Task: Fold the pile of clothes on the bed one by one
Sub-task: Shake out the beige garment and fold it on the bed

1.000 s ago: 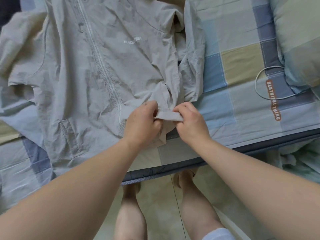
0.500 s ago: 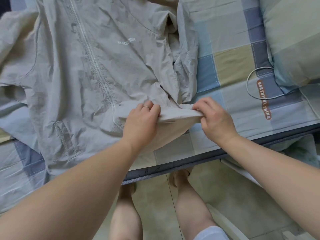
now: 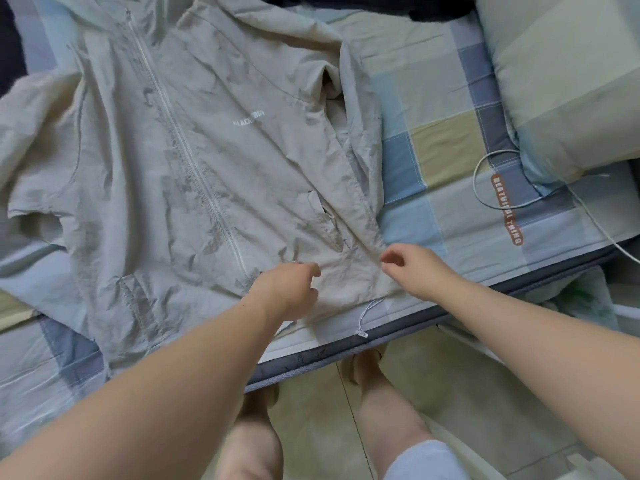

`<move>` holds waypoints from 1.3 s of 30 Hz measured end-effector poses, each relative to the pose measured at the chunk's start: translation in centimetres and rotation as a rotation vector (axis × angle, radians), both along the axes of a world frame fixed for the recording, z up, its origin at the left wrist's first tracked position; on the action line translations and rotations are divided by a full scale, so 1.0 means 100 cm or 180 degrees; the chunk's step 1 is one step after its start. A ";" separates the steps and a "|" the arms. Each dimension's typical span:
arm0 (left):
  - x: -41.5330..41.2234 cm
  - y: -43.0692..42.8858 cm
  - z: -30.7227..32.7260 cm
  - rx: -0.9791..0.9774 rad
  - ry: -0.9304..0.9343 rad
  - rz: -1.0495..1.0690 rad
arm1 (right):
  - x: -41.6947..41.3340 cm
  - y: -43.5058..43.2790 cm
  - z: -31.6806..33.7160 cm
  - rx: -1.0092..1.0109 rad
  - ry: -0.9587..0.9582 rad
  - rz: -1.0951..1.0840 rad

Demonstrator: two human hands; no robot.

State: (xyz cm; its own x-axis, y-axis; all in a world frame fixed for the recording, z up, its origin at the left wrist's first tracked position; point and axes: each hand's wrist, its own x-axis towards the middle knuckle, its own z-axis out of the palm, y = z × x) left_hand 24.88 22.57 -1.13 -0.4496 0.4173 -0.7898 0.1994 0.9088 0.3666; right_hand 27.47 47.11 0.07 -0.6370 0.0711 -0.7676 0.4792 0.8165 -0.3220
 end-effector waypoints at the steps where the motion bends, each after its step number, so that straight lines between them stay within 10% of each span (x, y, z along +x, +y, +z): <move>1: -0.009 0.000 0.003 0.0018 0.0063 0.0029 | -0.009 0.001 0.001 0.0045 0.0051 -0.0161; 10: -0.089 0.031 -0.029 0.0152 0.0793 0.0621 | -0.153 0.032 -0.055 0.0556 0.0734 -0.0859; 17: -0.146 0.081 -0.055 0.0177 0.0935 0.1166 | -0.185 0.041 -0.103 -0.1074 -0.0205 -0.2084; 27: -0.164 0.123 -0.031 -0.0121 0.0710 0.1137 | -0.225 0.162 -0.018 -0.0364 0.1715 -0.2568; 33: -0.178 0.142 -0.025 0.0009 0.1065 0.1275 | -0.261 0.197 0.049 -0.0807 -0.0181 -0.1028; 39: -0.205 0.172 -0.004 0.0435 0.1941 0.1462 | -0.288 0.225 0.104 -0.1780 -0.0508 -0.1509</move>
